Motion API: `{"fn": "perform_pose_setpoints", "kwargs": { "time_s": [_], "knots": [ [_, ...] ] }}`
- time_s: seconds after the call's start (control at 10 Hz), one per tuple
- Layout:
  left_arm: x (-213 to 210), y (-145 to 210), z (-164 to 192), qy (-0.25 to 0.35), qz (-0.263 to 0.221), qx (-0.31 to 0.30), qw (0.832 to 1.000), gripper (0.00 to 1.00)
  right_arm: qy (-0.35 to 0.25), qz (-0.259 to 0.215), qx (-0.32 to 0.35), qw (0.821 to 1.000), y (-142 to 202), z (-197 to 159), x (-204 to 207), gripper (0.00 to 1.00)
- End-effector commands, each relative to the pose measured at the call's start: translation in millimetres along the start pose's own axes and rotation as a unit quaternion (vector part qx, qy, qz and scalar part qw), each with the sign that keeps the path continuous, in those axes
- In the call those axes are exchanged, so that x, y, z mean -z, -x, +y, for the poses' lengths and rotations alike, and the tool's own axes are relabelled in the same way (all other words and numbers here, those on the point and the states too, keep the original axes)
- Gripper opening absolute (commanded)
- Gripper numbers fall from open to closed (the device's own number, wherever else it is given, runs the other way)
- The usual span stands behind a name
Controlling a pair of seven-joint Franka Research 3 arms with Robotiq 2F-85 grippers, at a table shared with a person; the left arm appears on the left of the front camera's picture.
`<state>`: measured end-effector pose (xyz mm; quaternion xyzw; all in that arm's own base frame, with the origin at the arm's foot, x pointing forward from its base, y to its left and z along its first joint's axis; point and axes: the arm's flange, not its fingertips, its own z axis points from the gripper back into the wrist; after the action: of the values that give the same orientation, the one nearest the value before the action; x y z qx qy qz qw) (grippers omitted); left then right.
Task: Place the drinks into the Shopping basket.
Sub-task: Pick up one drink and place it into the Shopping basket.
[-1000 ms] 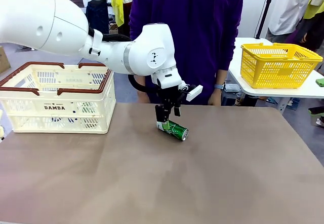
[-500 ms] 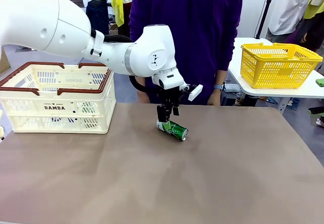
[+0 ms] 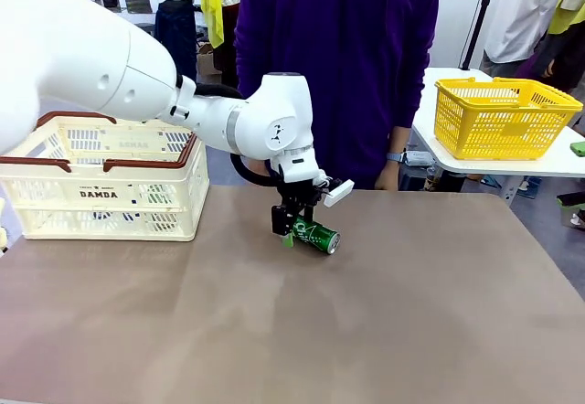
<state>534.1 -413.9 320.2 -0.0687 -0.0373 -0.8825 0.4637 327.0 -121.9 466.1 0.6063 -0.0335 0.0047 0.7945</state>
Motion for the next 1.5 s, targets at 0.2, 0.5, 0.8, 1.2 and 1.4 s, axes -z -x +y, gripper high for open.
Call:
{"fn": "perform_pose_setpoints", "kwargs": {
  "time_s": [0.2,0.5,0.8,1.2,1.4],
  "knots": [
    [13,0,16,-0.048,0.01,0.038,0.998,1.0,-0.001,0.002,0.003,1.0,0,3,-1,1.0],
    [21,2,25,-0.033,0.011,0.029,0.999,1.0,-0.001,0.002,0.003,1.0,0,3,-1,1.0],
    [25,5,32,-0.022,0.008,0.027,0.999,1.0,-0.001,0.002,0.003,1.0,0,3,-1,1.0],
    [23,6,36,-0.021,0.01,0.03,0.999,0.05,-0.001,0.002,0.003,1.0,0,3,-1,1.0],
    [22,5,35,-0.027,0.01,0.029,0.999,0.0,-0.001,0.002,0.003,1.0,0,3,-1,1.0]
  ]
}}
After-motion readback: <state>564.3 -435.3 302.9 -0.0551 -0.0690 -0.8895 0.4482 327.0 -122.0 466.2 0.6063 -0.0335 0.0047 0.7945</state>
